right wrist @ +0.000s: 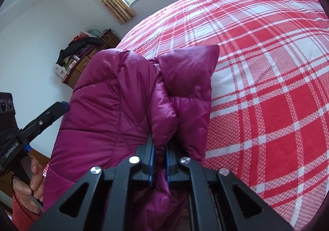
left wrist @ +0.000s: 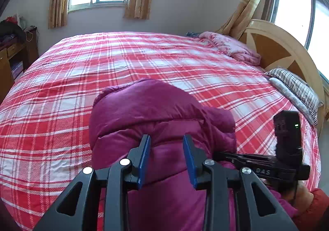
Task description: Fold large clothes
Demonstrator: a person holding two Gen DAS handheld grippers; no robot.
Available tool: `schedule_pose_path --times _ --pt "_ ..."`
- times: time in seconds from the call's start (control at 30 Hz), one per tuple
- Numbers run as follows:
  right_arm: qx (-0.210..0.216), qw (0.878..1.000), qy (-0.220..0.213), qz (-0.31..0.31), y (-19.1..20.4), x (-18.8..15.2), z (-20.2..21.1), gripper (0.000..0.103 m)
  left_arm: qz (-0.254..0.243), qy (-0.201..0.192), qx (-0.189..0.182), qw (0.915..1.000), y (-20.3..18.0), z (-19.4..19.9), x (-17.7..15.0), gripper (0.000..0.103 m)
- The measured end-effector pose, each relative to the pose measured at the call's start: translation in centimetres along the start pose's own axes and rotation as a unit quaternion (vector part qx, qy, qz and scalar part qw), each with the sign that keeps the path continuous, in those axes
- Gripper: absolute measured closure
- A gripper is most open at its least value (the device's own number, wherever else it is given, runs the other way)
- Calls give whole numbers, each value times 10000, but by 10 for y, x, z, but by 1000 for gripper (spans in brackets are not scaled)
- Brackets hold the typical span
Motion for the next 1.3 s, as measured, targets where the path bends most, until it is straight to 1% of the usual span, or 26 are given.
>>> schedule_pose_path --times 0.03,0.13,0.27,0.37,0.43,0.47,0.53,0.57,0.6,0.63,0.7,0.77,0.8,0.9,0.93,0.97,1.07,1.17,1.2,1.23,1.3 --pt "28 10000 21 -5 0 0 0 96 10 49 40 10000 -2 -7 -5 69" --pt "180 9998 108 -73 -6 5 -2 96 129 -29 128 9998 3 -15 -23 69" --pt "403 9987 152 -257 -13 7 -5 96 414 -45 65 9991 12 -22 -28 69" --pt "436 9983 197 -346 -15 9 0 96 381 111 249 9989 13 -35 -30 69" --pt "216 9993 164 -254 -11 13 16 94 163 179 476 9986 6 -35 -29 69" --pt "44 9998 62 -190 -8 18 27 94 58 189 588 9981 4 -35 -29 69" --pt "-370 9990 -255 46 4 26 54 85 -34 205 741 9970 0 -37 -29 69" --pt "-551 9979 -307 126 11 28 63 83 -56 210 794 9966 0 -38 -28 69" --pt "-625 9975 -306 152 21 29 70 83 -81 214 852 9961 -1 -38 -28 69" --pt "-591 9978 -300 95 31 30 74 83 -112 223 920 9954 -2 -38 -28 69" --pt "-594 9974 -357 -216 44 31 78 83 -175 242 1052 9940 -4 -40 -28 69" --pt "-663 9954 -409 -560 53 30 67 83 -223 265 1153 9927 -6 -42 -26 68" --pt "-793 9939 -388 -660 55 27 56 83 -233 266 1183 9923 -7 -41 -26 68" --pt "-1509 9857 -442 -609 36 20 23 84 -200 257 1165 9927 -4 -42 -26 68" --pt "-1655 9834 -517 -538 29 16 15 89 -183 258 1143 9929 -2 -42 -25 68" --pt "-1723 9821 -599 -469 23 13 13 93 -157 256 1106 9934 -2 -43 -25 68" --pt "-1876 9788 -814 -95 20 8 8 93 -18 265 911 9955 4 -42 -24 68" --pt "-2146 9710 -949 446 20 1 -1 93 146 313 524 9980 13 -37 -18 68" --pt "-2137 9714 -936 440 18 2 -2 93 201 329 382 9985 19 -36 -12 68" --pt "-2089 9730 -902 399 17 4 -3 93 219 335 357 9986 24 -35 -7 68" --pt "-2003 9752 -854 391 14 5 -4 93 207 320 435 9983 35 -36 6 68"
Point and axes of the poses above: each gripper's, at about its wrist camera, not at the fingertips, and z roughly against the way its jaws point, y to its left, x to its top, the point moved 5 cm from there along -z, roughly the way its jaws point, and after that the axes turned 8 degrees about -z, right-handed, at the moved point
